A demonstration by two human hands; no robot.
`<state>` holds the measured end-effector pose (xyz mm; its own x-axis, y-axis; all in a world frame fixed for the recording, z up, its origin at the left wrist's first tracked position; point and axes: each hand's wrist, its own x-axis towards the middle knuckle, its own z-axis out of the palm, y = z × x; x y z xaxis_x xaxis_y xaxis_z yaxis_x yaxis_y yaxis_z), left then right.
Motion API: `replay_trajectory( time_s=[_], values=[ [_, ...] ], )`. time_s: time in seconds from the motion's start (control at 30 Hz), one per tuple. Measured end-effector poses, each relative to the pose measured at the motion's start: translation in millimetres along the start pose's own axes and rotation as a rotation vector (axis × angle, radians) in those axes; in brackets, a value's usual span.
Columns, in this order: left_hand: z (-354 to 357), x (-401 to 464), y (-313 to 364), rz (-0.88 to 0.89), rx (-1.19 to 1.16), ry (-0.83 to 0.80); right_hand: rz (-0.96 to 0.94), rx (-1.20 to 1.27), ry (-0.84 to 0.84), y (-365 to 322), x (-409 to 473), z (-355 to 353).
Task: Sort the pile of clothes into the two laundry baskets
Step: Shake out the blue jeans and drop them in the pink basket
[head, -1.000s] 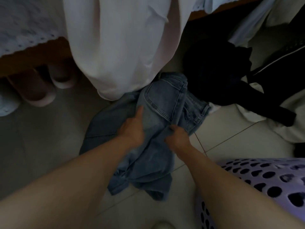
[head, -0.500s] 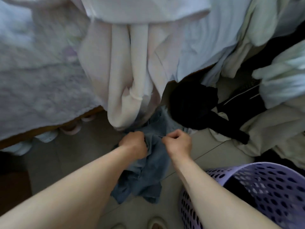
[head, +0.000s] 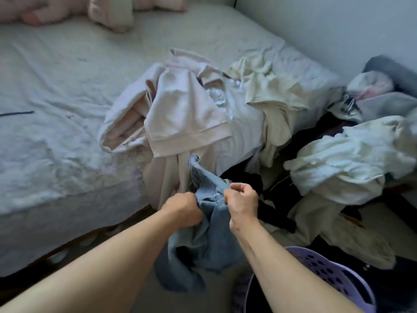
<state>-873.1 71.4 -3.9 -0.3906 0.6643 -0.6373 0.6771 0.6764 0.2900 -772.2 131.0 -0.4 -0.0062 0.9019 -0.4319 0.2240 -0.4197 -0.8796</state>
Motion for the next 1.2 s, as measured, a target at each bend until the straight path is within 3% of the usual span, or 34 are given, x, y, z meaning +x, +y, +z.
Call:
replay_trajectory(
  time_s=[0.2, 0.33, 0.43, 0.57, 0.73, 0.83, 0.97, 1.2],
  values=[
    [-79, -66, 53, 0.09, -0.095, 0.043, -0.054, 0.182, -0.086, -109, -48, -40],
    [-117, -99, 76, 0.094, -0.285, 0.195, -0.075, 0.271, -0.107, -152, -74, -71],
    [-139, -118, 100, 0.142, -0.474, 0.254, -0.089, 0.258, -0.2, -170, -89, -97],
    [-154, -145, 146, 0.079, -0.687, 0.167, -0.135, 0.235, -0.386, -186, -104, -136],
    [-152, -172, 200, 0.119, -0.723, 0.384, -0.158, 0.101, -0.542, -196, -113, -192],
    [-147, -190, 236, 0.209, -0.684, 0.425, -0.137, 0.081, -0.589, -203, -116, -221],
    [-142, -224, 278, 0.307, -0.538, 0.49, -0.149, 0.045, -0.554, -219, -115, -263],
    [-144, -264, 317, 0.47, -0.489, 0.516, -0.429, -0.004, -0.143, -246, -100, -336]
  ],
)
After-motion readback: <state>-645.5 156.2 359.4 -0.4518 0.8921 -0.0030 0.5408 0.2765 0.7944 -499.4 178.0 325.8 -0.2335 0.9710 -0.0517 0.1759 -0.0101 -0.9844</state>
